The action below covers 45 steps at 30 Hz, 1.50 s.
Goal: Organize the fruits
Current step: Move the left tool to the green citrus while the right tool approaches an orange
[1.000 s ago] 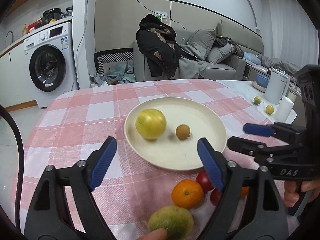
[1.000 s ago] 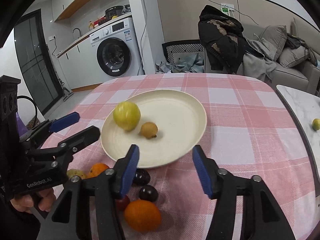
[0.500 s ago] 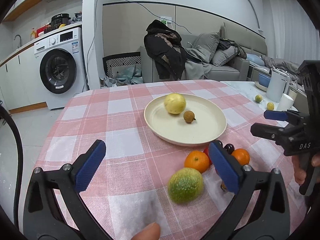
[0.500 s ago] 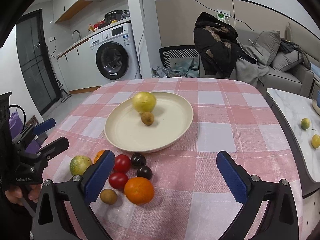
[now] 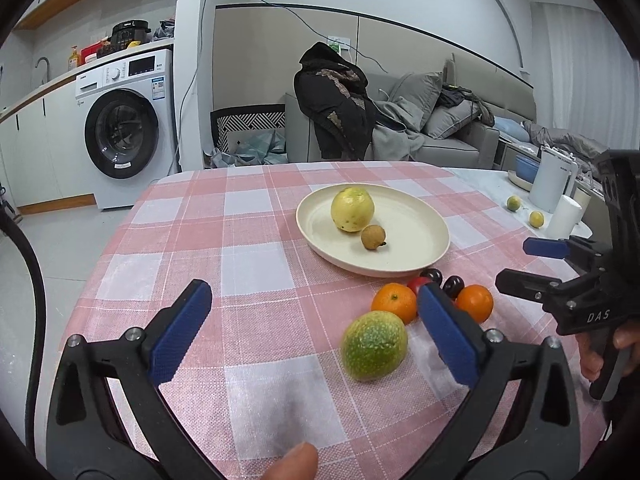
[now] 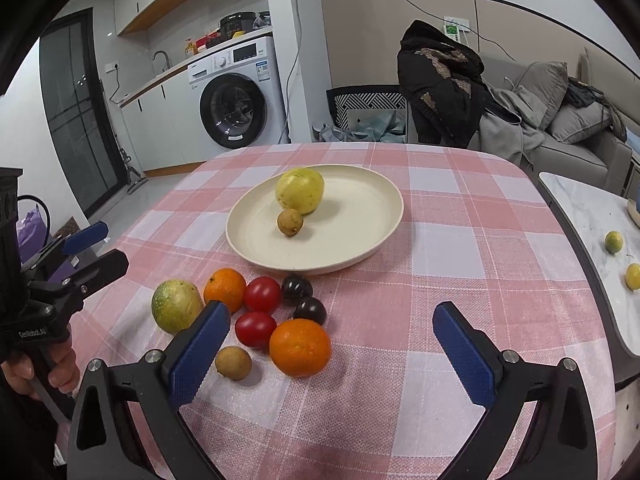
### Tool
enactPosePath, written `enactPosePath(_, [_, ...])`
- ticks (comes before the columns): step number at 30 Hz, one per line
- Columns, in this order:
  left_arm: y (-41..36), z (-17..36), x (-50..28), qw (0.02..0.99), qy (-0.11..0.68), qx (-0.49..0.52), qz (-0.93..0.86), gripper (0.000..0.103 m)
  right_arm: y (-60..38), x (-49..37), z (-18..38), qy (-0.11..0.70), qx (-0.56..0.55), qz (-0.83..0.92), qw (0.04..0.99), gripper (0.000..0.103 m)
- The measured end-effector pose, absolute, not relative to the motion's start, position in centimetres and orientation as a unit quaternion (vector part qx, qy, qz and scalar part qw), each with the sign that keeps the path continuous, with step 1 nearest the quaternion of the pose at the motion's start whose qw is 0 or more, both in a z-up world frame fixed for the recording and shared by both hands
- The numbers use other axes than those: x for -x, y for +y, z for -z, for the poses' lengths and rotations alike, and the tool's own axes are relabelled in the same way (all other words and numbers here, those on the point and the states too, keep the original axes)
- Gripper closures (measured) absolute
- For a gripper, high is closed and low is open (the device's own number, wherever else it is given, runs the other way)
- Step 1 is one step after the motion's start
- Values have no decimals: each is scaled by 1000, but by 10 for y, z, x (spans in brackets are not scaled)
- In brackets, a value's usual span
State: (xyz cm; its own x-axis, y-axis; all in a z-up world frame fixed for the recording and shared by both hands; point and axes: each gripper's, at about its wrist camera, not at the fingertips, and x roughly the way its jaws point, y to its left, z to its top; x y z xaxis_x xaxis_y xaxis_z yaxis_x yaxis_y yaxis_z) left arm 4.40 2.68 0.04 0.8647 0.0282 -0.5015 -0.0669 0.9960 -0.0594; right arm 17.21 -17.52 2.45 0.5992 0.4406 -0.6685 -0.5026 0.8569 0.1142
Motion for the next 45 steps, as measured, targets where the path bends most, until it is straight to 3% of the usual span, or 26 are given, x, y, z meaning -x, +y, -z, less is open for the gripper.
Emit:
enactPosePath(31, [4, 10, -51, 965, 264, 2, 2, 0, -171, -184, 13, 436, 68, -269, 856, 1])
enactPosePath(33, [4, 11, -51, 964, 264, 4, 1, 0, -169, -184, 15, 440, 71, -273, 853, 4])
enactPosePath(37, [5, 12, -52, 963, 269, 6, -2, 0, -166, -184, 16, 443, 75, -280, 848, 21])
enactPosePath(45, [4, 16, -58, 958, 287, -1, 1, 0, -156, -177, 16, 443, 75, -314, 837, 36])
